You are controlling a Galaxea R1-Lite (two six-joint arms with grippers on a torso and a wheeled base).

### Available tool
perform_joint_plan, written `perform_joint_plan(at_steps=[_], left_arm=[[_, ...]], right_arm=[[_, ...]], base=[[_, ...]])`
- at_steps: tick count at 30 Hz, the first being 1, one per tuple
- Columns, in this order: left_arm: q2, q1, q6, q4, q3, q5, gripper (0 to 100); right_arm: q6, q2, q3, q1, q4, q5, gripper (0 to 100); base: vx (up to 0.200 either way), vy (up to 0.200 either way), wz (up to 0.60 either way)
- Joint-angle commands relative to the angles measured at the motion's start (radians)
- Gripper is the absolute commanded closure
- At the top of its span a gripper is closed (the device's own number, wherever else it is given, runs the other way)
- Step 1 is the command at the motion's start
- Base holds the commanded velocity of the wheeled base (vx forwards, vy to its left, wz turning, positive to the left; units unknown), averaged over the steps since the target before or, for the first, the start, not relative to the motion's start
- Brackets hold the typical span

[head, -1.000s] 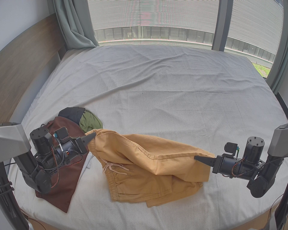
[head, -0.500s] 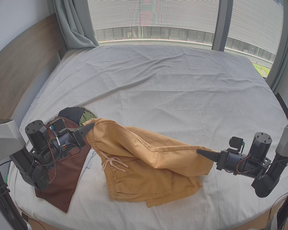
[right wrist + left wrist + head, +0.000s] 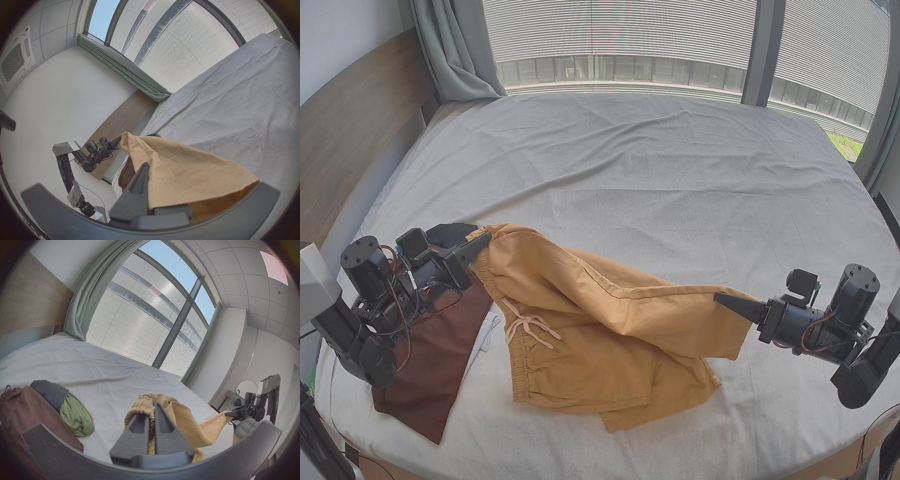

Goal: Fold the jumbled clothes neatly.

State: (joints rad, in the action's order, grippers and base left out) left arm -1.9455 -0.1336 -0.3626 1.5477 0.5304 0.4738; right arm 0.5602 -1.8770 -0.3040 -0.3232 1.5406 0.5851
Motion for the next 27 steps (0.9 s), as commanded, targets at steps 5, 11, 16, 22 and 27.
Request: perform_joint_plan(at_steps=[5, 11, 16, 22, 27], left_arm=[[-0.004, 0.039, 0.025, 0.000, 0.013, 0.006, 100], [-0.009, 0.046, 0.028, 0.000, 0.014, 0.006, 100], [-0.010, 0.046, 0.028, 0.000, 0.014, 0.006, 100], [-0.013, 0.046, 0.028, 0.000, 0.013, 0.006, 100], [-0.016, 0.046, 0.042, 0.000, 0.014, 0.006, 100]], right_arm=[[0.003, 0.006, -0.015, 0.019, 0.001, -0.001, 100], [0.010, 0.012, -0.030, 0.044, 0.001, -0.001, 100], [0.013, 0.015, -0.037, 0.055, 0.001, -0.001, 100], [0.017, 0.027, -0.043, 0.065, 0.001, -0.001, 100], [0.017, 0.027, -0.052, 0.084, 0.001, -0.001, 100]], base=[[0.000, 0.000, 0.00], [0.000, 0.000, 0.00], [0.000, 0.000, 0.00], [0.000, 0.000, 0.00], [0.000, 0.000, 0.00]])
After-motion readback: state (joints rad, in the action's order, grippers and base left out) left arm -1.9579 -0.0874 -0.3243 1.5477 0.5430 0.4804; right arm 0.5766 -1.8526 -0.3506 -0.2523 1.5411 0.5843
